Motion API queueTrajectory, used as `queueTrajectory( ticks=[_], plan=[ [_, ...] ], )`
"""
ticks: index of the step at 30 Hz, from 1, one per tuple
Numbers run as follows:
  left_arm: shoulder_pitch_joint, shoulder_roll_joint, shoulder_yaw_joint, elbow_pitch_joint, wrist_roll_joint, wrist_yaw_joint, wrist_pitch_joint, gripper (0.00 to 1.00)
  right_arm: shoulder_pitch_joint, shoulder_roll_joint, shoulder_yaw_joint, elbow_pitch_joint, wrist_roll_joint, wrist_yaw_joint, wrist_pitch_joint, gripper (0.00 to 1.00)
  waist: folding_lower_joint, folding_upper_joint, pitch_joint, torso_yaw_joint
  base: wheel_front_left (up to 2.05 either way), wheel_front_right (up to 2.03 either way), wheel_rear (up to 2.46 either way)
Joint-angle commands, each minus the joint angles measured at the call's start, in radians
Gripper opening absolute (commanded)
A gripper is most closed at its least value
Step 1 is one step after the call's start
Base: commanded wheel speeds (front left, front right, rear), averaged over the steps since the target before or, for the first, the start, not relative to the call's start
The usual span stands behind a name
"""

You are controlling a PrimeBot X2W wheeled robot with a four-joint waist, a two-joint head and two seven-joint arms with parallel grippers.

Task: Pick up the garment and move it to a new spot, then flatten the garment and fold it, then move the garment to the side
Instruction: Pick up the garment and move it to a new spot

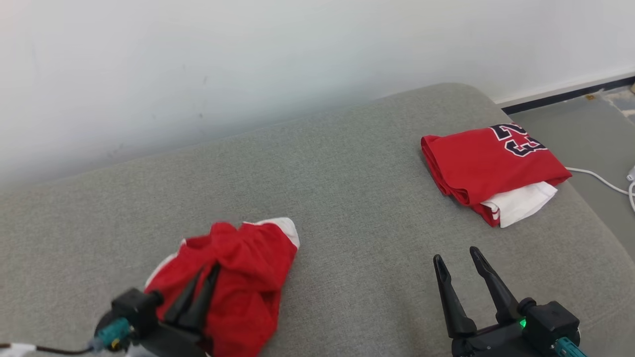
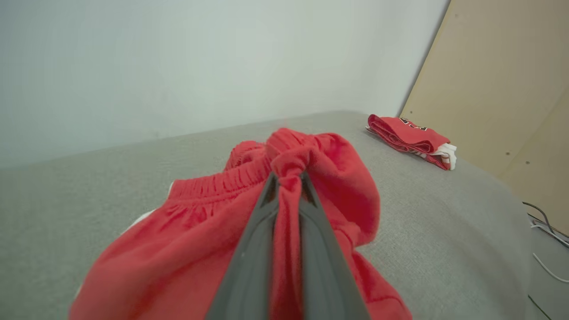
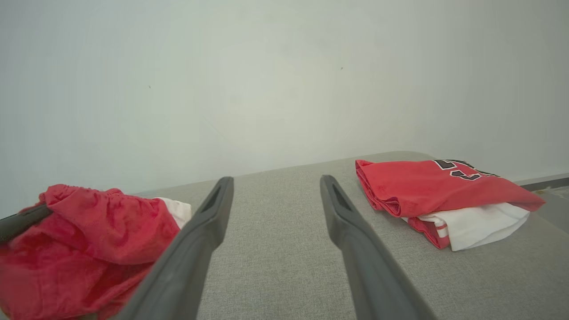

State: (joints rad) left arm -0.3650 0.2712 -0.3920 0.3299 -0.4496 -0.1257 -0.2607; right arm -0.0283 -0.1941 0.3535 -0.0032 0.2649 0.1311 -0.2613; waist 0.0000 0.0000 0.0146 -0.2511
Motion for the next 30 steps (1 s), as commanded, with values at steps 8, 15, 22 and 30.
queueTrajectory(
  ticks=[8, 15, 22, 30],
  plan=[
    [0.119, -0.045, -0.005, 0.074, 0.051, -0.004, -0.005, 1.0, 0.019, -0.005, 0.015, 0.013, 0.003, -0.001, -0.005, 1.0, 0.0, 0.0, -0.035, 0.044, 0.0, 0.0, 0.0],
    [0.197, -0.066, 0.063, 0.016, 0.1, 0.034, -0.005, 1.0, 0.028, -0.001, 0.008, 0.023, -0.004, -0.001, -0.005, 1.0, 0.0, 0.0, -0.058, 0.093, 0.0, 0.0, 0.0],
    [0.282, -0.104, 0.181, -0.08, 0.127, 0.091, -0.005, 1.0, 0.041, 0.013, -0.006, 0.032, -0.011, -0.001, -0.005, 1.0, 0.0, 0.0, -0.084, 0.158, 0.0, 0.0, 0.0],
    [0.369, -0.136, 0.32, -0.18, 0.196, 0.111, -0.005, 1.0, 0.072, 0.027, -0.037, 0.029, -0.022, -0.001, -0.005, 1.0, 0.0, 0.0, -0.117, 0.216, 0.0, 0.0, 0.0]
  ],
)
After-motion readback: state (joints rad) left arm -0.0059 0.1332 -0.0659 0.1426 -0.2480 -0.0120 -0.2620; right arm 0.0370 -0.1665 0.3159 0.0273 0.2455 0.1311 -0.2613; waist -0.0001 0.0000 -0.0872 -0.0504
